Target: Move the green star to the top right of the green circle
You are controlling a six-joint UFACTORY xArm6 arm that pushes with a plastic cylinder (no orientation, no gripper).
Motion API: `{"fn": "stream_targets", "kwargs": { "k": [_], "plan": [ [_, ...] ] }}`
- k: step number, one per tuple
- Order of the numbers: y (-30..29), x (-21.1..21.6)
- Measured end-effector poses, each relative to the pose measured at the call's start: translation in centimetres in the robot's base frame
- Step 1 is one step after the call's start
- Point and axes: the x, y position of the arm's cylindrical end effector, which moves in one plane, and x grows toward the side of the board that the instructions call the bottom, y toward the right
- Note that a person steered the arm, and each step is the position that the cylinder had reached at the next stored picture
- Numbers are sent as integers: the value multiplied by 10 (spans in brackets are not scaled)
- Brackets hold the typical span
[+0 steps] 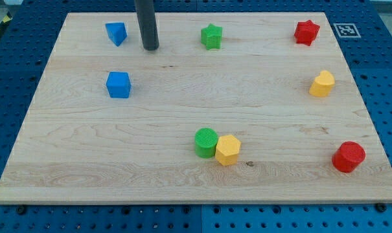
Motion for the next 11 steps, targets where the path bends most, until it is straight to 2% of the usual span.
{"fn": "stream_targets", "kwargs": {
  "k": [2, 3, 4, 5, 6, 7, 8, 9, 10, 11],
  "plan": [
    [52, -68],
    [126, -55],
    [146, 11],
    [142, 63],
    [133, 39],
    [111, -7],
    [83, -14],
    [102, 37],
    [136, 118],
    [142, 150]
  ]
}}
